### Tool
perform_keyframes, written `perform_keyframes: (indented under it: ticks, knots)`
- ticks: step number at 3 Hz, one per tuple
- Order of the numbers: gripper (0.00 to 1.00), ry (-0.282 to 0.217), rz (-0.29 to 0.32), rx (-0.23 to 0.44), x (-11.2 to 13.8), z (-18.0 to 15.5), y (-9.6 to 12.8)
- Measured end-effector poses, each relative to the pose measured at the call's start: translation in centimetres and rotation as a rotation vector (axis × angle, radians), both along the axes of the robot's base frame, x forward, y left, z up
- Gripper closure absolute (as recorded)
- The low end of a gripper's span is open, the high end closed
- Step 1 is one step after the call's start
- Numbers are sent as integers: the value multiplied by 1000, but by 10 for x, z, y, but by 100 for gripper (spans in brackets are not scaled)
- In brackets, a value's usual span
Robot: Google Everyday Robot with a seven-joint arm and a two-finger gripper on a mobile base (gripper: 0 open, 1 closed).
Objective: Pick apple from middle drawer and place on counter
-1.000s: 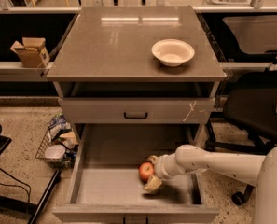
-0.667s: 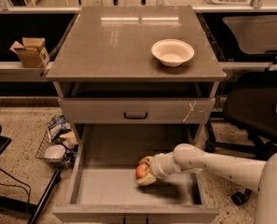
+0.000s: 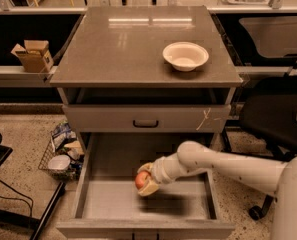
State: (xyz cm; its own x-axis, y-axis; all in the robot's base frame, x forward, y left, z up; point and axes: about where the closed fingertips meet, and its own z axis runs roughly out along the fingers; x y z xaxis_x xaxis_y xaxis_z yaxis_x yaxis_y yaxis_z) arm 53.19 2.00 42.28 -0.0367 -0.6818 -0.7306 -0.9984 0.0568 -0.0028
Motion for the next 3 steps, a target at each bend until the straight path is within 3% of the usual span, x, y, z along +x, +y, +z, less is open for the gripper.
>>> perform_keyframes:
  ticks: [1, 2, 3]
  knots:
    - [100, -38, 114, -56, 15, 99, 14]
    - [100, -154, 203, -133, 46, 220, 24]
    - [100, -272, 255, -218, 74, 339, 31]
